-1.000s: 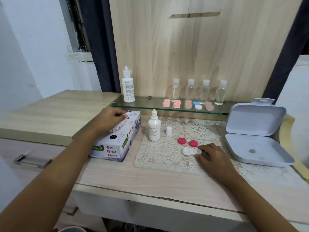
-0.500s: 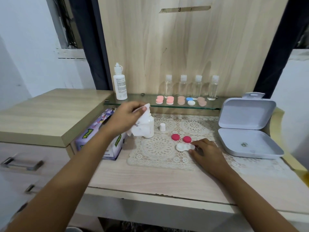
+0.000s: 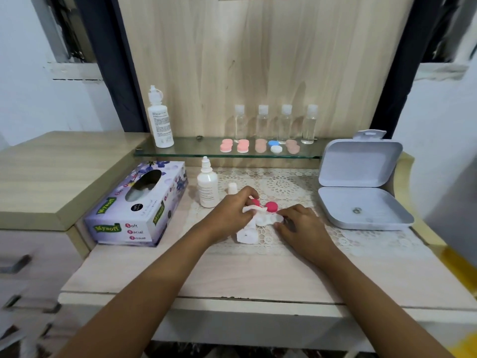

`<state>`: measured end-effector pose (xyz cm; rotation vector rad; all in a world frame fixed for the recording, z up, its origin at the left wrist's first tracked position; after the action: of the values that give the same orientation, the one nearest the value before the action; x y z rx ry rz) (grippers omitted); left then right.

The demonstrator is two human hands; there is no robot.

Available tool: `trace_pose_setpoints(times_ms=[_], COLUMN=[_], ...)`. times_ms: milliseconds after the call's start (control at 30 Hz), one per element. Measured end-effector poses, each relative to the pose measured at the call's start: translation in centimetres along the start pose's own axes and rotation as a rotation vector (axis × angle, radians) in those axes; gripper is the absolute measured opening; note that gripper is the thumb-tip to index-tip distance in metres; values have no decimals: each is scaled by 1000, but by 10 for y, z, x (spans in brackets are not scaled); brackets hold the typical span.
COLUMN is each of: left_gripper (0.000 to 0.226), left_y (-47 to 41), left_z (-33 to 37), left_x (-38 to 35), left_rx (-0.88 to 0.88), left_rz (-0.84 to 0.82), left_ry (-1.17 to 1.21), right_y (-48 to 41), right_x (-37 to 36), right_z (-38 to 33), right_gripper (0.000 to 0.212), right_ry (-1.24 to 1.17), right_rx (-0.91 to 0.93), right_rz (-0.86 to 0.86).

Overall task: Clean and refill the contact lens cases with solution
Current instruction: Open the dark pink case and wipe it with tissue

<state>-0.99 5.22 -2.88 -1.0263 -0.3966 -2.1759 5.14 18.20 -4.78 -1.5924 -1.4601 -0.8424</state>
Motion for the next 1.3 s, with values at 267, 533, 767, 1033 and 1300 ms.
trace_pose_setpoints(times_ms=[267, 533, 767, 1033, 1300], left_gripper=[9, 25, 21, 37, 21], left_y=[-6, 5, 6, 0, 8], left_z=[3, 18, 14, 4, 22], left_x=[-1, -13, -20, -21, -18], left_rx=[-104, -272, -308, -233, -370], left_rz=[107, 9, -36, -43, 14], left_ry=[-20, -347, -338, -322, -444], right_y=[0, 0, 0, 1, 0], right_x=[-1, -1, -1, 0, -1], right_z=[0, 0, -1, -2, 0], right_gripper=[26, 26, 28, 27, 29], right_ry=[4, -3, 15, 20, 20], right_rx=[3, 7, 6, 10, 1], right_rz=[3, 2, -7, 1, 3])
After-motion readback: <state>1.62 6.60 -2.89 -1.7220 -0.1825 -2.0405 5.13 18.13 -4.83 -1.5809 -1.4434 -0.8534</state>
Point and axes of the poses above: each hand's wrist, its own y-axis away from the middle knuckle, its own x-axis out of the back of the hand, z = x × y, the point moved 10 cm from there along -y, towards the middle knuckle, and after that the axes turned 15 degrees about -z, right-handed, at the moved point
